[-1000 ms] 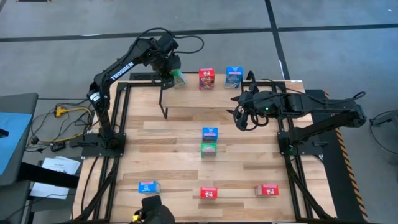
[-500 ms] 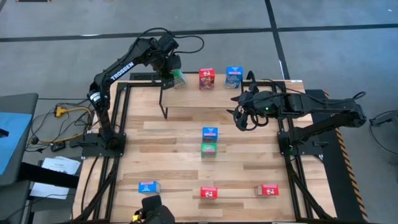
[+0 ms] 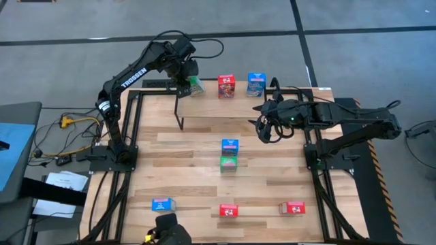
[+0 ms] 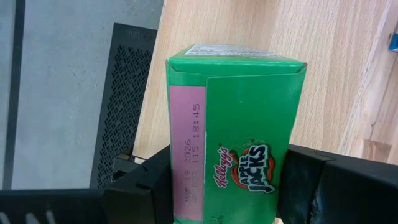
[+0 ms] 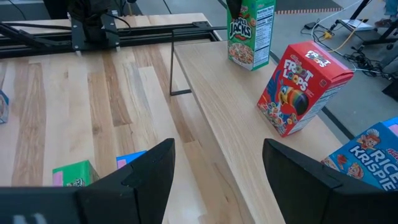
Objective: Stack cereal on shelf
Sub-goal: Put the top left green cereal box on the shelf
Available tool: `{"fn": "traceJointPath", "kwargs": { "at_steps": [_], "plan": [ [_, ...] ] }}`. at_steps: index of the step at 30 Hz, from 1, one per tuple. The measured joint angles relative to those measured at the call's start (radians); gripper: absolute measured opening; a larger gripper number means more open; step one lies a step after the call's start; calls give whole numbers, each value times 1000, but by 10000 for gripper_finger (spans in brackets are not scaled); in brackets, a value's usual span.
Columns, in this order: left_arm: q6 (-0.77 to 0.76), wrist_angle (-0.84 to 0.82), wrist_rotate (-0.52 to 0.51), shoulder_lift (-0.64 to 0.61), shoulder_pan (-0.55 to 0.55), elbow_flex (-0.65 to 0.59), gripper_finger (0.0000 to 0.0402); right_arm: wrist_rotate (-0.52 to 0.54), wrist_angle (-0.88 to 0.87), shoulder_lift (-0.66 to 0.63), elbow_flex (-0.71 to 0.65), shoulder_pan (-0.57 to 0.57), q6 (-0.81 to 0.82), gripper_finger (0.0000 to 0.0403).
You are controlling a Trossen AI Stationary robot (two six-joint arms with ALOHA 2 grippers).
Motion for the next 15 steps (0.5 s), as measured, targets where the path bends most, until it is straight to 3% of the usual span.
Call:
{"fn": "traceJointPath", "kwargs": {
  "at_steps": [15],
  "plan": [
    [2, 18, -7, 1, 0, -1, 184, 0, 0, 0, 0, 0, 0, 268]
  ]
}}
